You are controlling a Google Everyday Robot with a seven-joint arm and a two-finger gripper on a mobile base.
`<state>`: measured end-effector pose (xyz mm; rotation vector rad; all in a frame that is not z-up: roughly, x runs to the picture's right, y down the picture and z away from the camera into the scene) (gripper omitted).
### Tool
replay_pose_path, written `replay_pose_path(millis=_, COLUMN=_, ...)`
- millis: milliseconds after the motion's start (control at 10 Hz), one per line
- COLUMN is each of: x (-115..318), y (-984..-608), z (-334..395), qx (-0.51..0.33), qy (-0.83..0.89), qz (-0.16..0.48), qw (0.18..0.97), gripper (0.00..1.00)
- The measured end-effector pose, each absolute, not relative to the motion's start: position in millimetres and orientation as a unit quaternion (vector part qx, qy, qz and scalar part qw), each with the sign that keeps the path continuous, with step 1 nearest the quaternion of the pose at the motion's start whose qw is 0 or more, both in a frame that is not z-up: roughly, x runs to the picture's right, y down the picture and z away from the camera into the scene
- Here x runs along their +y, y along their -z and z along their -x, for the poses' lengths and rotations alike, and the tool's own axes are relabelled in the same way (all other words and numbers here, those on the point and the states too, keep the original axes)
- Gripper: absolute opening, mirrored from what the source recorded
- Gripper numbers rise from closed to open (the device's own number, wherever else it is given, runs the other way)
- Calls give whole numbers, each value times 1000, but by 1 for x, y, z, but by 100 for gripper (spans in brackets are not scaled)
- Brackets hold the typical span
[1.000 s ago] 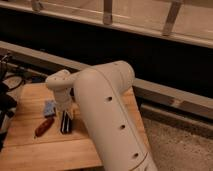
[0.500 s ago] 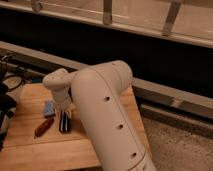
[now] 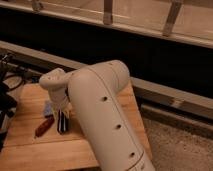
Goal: Place the eraser on the white sponge
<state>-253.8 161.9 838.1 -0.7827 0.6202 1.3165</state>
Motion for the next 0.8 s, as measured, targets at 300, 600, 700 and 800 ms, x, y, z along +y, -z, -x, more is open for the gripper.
replay_pose_path(millis=300, x=126, y=-826, z=264, qx=241, qy=-596, qz=329, qw=692, gripper=3)
replay_pose_path(millis=600, x=82, y=-810, z=275, qx=199, qy=-594, qz=322, qw=710, gripper=3)
replay_pose_path(millis=700, x=73, y=-810, z=280, qx=184, qy=-588, qz=327, qw=716, gripper=3)
replay_pose_path(millis=800, x=67, y=-812, z=296, qx=163, qy=-577, qz=342, qw=724, gripper=3)
